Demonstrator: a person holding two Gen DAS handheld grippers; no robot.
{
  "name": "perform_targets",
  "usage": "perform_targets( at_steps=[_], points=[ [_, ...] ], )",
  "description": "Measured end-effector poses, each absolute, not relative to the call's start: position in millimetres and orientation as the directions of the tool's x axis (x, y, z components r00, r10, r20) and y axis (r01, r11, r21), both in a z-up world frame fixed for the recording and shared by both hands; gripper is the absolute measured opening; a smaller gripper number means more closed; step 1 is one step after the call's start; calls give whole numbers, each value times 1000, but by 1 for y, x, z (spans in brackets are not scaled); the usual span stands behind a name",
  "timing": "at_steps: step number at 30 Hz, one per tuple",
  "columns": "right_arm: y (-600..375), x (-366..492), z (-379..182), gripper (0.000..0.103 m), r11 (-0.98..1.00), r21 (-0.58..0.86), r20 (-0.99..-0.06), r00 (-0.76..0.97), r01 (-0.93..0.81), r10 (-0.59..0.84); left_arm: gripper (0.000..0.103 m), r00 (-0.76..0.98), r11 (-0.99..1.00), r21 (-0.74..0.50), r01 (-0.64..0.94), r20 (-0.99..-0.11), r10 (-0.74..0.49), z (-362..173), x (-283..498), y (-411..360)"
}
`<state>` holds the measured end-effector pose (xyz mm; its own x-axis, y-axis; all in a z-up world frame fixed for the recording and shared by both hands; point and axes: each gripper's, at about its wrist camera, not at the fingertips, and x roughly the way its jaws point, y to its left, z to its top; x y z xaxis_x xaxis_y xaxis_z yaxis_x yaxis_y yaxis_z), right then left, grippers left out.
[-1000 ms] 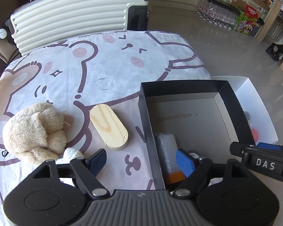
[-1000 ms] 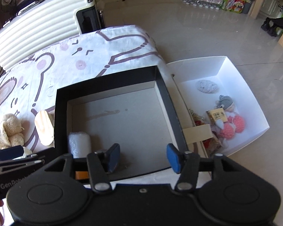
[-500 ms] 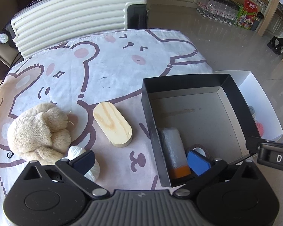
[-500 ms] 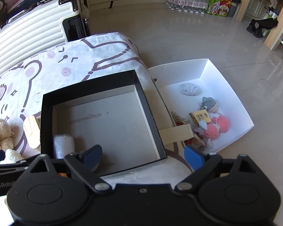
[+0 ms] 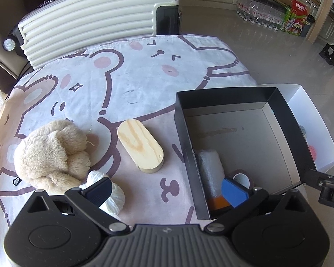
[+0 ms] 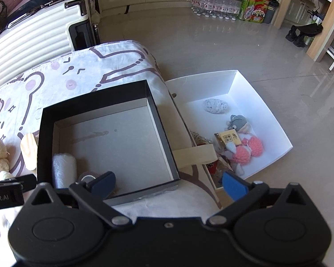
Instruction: Organize objects
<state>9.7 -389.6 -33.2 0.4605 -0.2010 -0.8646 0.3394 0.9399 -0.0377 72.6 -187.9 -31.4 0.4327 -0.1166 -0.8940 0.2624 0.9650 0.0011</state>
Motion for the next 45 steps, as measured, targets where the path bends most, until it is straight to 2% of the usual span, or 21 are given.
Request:
perform_targets(
  at_steps=[29, 45],
  points=[
    [-392, -4, -28, 103, 938, -37, -858, 470, 344, -206, 103, 438, 964, -6, 266, -890, -127, -27, 67, -181],
    [-357, 9, -21, 103, 960, -32, -851, 496, 279, -173, 103, 456, 980, -13, 198, -884, -104, -16, 68, -140]
  ],
)
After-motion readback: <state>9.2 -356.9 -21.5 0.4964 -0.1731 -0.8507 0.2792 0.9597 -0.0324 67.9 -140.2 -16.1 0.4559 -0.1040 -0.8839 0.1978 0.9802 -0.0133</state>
